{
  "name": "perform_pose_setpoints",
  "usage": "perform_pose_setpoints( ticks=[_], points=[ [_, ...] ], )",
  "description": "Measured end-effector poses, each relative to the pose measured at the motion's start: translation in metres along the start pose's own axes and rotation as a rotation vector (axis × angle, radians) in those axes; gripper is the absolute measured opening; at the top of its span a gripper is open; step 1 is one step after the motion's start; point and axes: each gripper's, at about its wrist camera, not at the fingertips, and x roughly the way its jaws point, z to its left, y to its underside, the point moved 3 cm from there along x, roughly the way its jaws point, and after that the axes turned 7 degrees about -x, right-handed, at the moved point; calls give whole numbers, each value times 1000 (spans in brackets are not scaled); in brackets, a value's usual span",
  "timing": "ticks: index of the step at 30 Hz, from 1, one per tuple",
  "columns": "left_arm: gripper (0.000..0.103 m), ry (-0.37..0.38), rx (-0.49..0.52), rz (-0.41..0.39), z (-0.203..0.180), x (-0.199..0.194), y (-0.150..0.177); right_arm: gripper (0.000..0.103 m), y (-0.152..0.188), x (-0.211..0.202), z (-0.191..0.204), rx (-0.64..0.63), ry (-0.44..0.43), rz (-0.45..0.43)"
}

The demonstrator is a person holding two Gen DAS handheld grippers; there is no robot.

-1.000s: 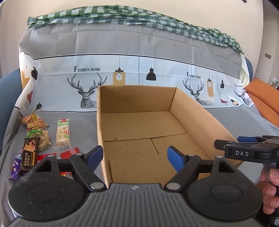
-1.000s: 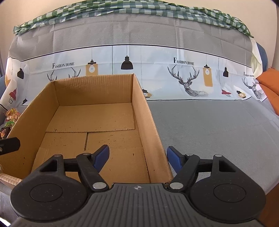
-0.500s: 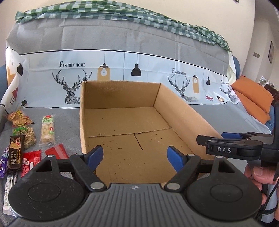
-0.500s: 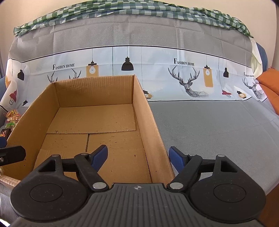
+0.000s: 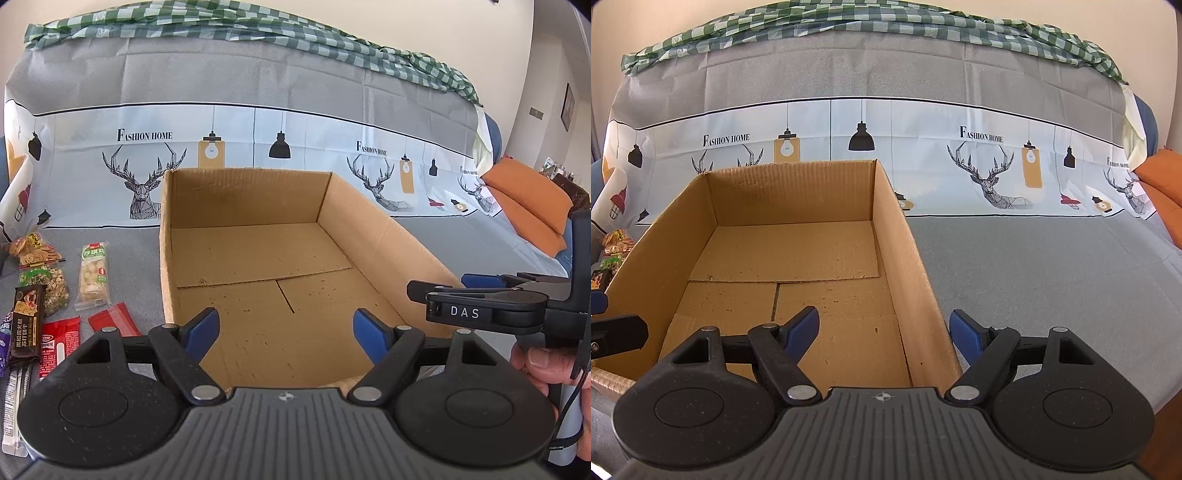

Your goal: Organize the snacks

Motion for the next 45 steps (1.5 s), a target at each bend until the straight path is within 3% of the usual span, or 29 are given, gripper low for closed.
perform_pose_setpoints(
  ticks=[26,32,35,37,39,42,45],
  points=[
    [80,16,1,2,-1,0,1,80,-2,-2,3,2,-12,-24],
    [73,26,6,3,-2,-2,2,67,-2,-7,13,-56,-36,-67],
    [59,34,12,-1,0,-4,1,59,-3,-10,18,-75,-56,-97],
    [42,50,12,0,2,-8,-1,49,-5,-12,21,-80,-74,-117],
    [17,68,-4,20,8,-10,-4,42,-9,-15,26,-86,-96,-136],
    [11,93,-57,55,26,-15,-18,36,-15,-24,38,-99,-142,-183],
    [11,65,-45,50,52,-23,-42,36,-23,-32,58,-133,-199,-212]
  ],
)
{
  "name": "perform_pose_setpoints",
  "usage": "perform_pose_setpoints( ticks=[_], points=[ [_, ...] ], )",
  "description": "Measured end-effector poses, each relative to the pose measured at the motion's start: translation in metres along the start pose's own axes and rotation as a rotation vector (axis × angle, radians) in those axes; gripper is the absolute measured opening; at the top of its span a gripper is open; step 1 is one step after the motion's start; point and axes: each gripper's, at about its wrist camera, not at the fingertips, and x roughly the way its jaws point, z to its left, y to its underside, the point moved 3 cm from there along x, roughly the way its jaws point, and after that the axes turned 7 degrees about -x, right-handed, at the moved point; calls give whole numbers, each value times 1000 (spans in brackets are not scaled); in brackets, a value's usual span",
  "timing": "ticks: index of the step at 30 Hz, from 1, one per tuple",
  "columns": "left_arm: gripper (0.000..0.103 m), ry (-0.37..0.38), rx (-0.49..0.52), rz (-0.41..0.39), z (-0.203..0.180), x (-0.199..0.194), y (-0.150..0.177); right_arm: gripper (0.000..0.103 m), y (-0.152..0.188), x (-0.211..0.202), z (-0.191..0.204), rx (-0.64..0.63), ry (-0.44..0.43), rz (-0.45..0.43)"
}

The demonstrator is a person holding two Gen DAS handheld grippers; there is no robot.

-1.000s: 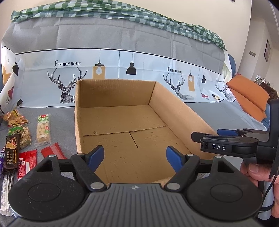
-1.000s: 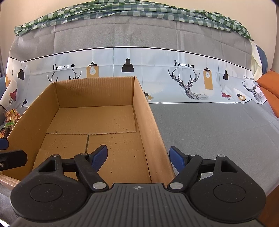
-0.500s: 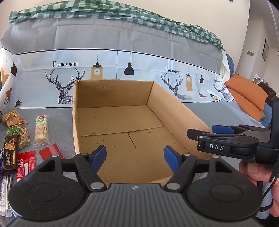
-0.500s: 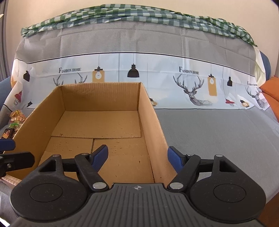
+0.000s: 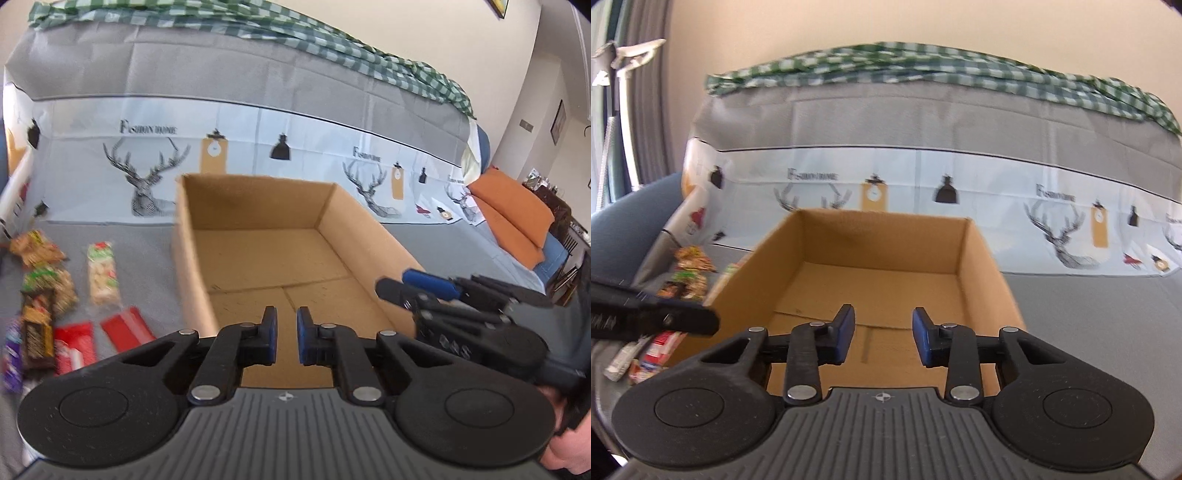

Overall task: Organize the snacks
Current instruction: 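Move both tools down toward the row of snacks beside the box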

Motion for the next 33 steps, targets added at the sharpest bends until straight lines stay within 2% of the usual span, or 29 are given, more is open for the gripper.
perform_pose_setpoints(
  ticks=[3,6,9,11,14,18,21,24,28,32,33],
  points=[
    [11,-57,12,-18,36,-9,-23,36,-13,-4,27,-41,-75,-42],
    [11,-110,-29,-21,87,-14,-37,36,-23,-8,61,-85,-166,-83],
    [12,-160,-146,-9,140,-12,-30,36,-29,-9,102,-169,-251,-110],
    [11,-219,-276,58,179,-8,-22,36,-25,-6,129,-229,-312,-121],
    [12,-251,-385,65,210,-14,-21,36,-12,3,167,-324,-393,-93],
    [12,-317,-449,95,235,-13,-15,37,10,21,211,-445,-462,-32],
    [12,-381,-470,93,251,-14,-14,40,23,36,233,-483,-486,27],
    [14,-413,-503,125,265,-9,-9,50,37,52,240,-495,-488,66],
    [16,-424,-523,184,274,1,-3,54,49,75,243,-515,-489,121],
    [41,-446,-509,215,273,11,-2,63,56,83,246,-545,-510,149],
    [43,-452,-504,224,273,13,-1,63,57,85,246,-550,-513,158]
  ],
)
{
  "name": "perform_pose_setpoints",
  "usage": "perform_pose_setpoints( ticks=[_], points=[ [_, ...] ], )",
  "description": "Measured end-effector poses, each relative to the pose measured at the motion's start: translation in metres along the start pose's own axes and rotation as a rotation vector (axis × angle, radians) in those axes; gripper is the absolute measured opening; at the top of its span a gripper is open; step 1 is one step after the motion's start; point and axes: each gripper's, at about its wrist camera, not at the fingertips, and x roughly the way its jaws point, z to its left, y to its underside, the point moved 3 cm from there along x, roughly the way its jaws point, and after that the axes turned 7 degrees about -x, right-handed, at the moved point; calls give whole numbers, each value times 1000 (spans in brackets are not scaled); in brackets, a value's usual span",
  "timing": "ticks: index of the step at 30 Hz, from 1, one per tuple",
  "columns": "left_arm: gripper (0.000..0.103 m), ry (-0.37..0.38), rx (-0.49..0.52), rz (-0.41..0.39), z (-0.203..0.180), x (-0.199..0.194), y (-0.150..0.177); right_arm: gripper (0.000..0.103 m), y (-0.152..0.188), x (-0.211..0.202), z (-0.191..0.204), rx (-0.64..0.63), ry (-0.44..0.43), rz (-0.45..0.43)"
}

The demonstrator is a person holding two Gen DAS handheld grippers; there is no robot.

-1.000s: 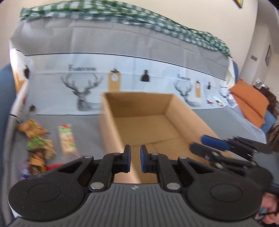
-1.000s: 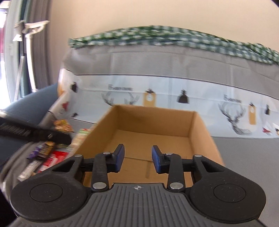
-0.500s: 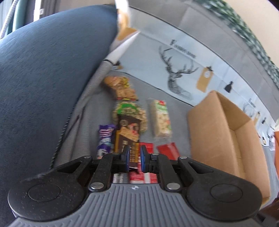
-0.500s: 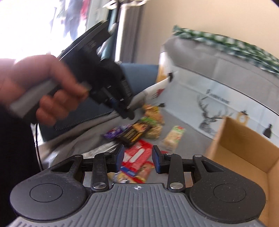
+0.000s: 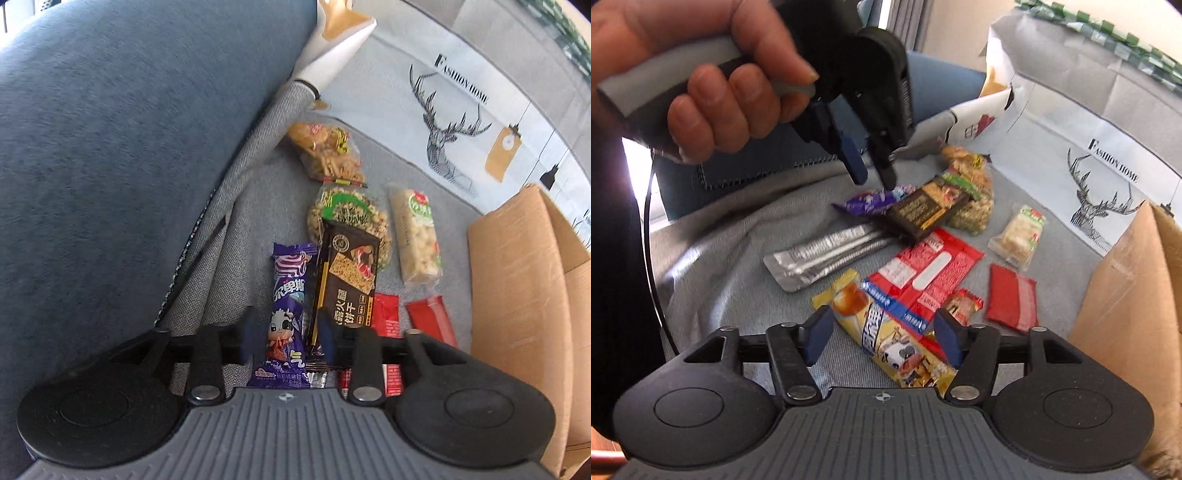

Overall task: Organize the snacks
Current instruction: 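Move both tools down toward the row of snacks beside the box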

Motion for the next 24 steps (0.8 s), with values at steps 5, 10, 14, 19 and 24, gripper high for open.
perform_pose_setpoints(
  ticks=[5,10,14,19,24],
  points=[
    [45,-43,30,11,-8,13,-2,63,1,6,-3,16,-11,17],
    [45,-60,15,7,-8,18,-5,63,3,10,-2,15,-36,33],
    [45,-47,-10,30,-4,20,-4,62,4,11,-1,13,-45,42],
    [45,-69,60,69,-11,28,2,52,4,12,1,7,-59,53],
    [45,-70,65,63,-13,30,2,45,4,11,4,-4,-76,53]
  ],
)
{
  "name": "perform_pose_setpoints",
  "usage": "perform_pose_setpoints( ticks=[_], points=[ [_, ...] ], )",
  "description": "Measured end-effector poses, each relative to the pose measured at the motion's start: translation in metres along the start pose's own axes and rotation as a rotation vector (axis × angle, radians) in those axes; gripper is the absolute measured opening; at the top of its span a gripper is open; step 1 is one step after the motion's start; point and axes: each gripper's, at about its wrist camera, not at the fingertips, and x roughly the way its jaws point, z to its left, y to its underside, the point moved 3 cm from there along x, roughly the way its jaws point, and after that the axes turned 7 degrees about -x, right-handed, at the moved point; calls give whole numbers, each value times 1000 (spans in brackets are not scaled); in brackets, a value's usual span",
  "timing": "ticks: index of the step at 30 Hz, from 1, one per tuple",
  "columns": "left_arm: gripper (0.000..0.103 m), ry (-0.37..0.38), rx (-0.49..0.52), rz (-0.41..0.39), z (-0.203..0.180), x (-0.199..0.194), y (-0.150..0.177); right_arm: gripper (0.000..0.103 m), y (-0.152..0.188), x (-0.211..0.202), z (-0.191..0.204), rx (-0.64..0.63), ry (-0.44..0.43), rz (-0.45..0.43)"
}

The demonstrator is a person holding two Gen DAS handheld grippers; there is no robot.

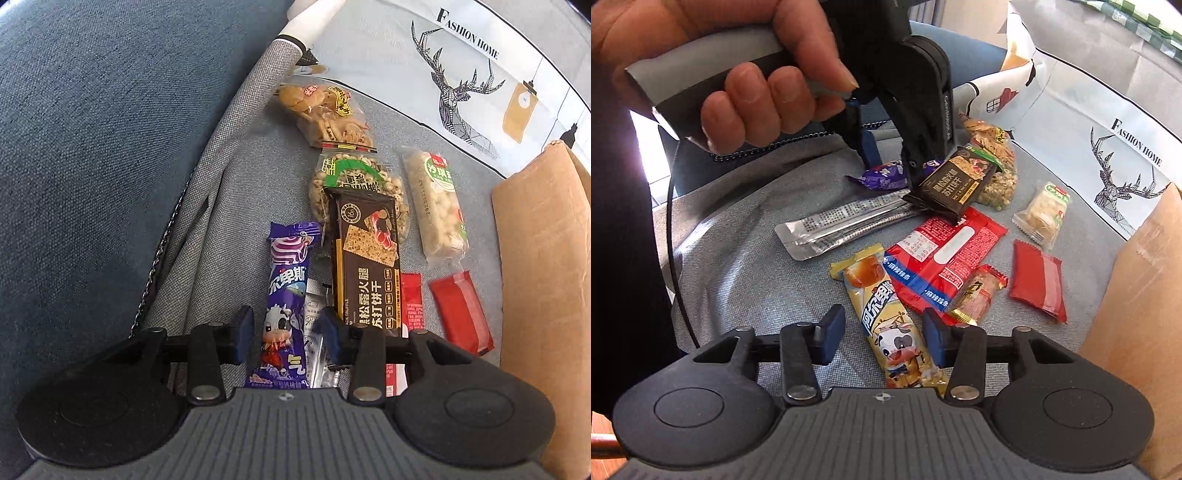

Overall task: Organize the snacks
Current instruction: 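Move both tools down toward the row of snacks beside the box, then grasp the purple candy bar with left tool while right tool grasps orange-wrapped bar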

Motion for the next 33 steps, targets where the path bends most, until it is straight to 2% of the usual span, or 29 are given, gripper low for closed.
perform_pose_setpoints(
  ticks=[4,7,9,12,21,25,28,30,31,33],
  points=[
    [44,2,1,-2,-2,1,0,35,0,-1,1,0,-17,-1],
    [39,8,-1,-3,-1,1,-1,25,0,-1,3,-4,-34,-5],
    [30,12,1,-4,-3,1,-2,21,0,-3,4,-10,-43,-9],
    [19,24,8,-4,-5,1,-3,20,-2,-5,4,-6,-46,-22],
    [15,37,-2,-42,-1,-11,-3,20,-6,-18,-10,69,-14,-74],
    [15,98,-62,-80,13,-31,1,20,-3,-22,-17,115,13,-56],
    [15,203,-91,-84,19,-47,7,20,1,-19,-20,162,31,-11],
    [15,292,-60,-46,11,-51,12,20,3,-17,-20,184,36,12],
    [15,311,-19,-22,5,-50,15,20,4,-16,-20,194,32,21],
    [15,273,79,21,-8,-44,24,20,9,-13,-20,225,15,44]
  ],
)
